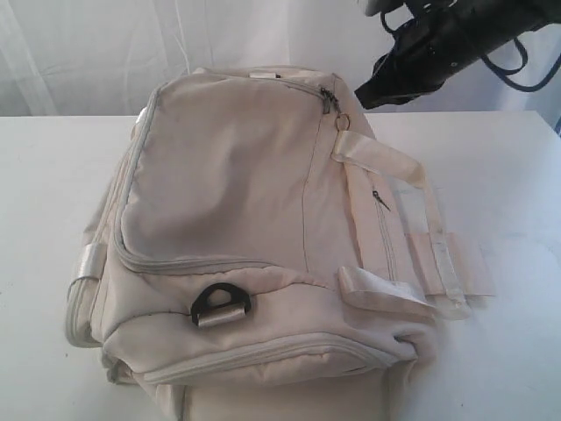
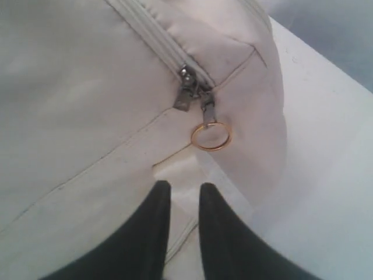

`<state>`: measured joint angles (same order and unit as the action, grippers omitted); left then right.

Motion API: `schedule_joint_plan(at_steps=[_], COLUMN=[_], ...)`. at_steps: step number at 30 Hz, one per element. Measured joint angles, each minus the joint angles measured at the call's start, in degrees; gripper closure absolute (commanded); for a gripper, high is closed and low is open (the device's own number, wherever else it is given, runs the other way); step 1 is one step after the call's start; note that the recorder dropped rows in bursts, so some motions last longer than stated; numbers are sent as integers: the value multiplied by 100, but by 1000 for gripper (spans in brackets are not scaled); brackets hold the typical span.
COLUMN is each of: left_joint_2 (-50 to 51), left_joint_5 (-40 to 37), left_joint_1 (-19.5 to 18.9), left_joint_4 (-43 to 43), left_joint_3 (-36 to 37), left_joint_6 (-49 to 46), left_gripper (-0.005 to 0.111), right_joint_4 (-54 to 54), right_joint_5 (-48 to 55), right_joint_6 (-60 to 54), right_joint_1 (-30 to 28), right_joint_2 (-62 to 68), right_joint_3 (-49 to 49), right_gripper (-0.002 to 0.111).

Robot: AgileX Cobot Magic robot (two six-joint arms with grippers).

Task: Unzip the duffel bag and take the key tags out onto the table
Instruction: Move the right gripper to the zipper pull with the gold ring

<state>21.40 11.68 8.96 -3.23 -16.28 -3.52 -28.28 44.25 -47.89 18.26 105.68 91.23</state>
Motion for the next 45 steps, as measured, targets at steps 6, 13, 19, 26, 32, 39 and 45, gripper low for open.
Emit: schedule_joint_plan(at_steps=[6, 13, 19, 26, 32, 39, 45], left_joint_2=[0, 190, 570, 1938, 4341, 6583, 7581], left_joint_5=[-509, -592, -979, -3277, -5600, -5675, -4580], left_joint_1=[22, 32, 44, 44, 44, 776, 1541], left_joint_4=[0, 0, 0, -394, -3651, -4006, -3226], left_joint_3=[-63, -199, -572, -2773, -5133, -6882, -7732], left_joint_6=[198, 197, 215, -295, -3721, -5017, -5181], left_gripper=[107, 107, 107, 107, 107, 107, 107], right_joint_4=[-8, -201, -780, -899, -543, -327, -315], right_joint_5=[-735, -1182, -1160, -781, -632, -472, -446], right_joint_6=[-249, -310, -762, -826, -514, -129, -115], right_joint_1=[0, 0, 0, 0, 0, -222, -222], right_joint_2=[476, 925, 1144, 1405, 1278, 760, 729], right_joint_3=[0, 0, 0, 0, 14, 29, 29], right_gripper=[48, 48, 48, 85, 108, 108, 108])
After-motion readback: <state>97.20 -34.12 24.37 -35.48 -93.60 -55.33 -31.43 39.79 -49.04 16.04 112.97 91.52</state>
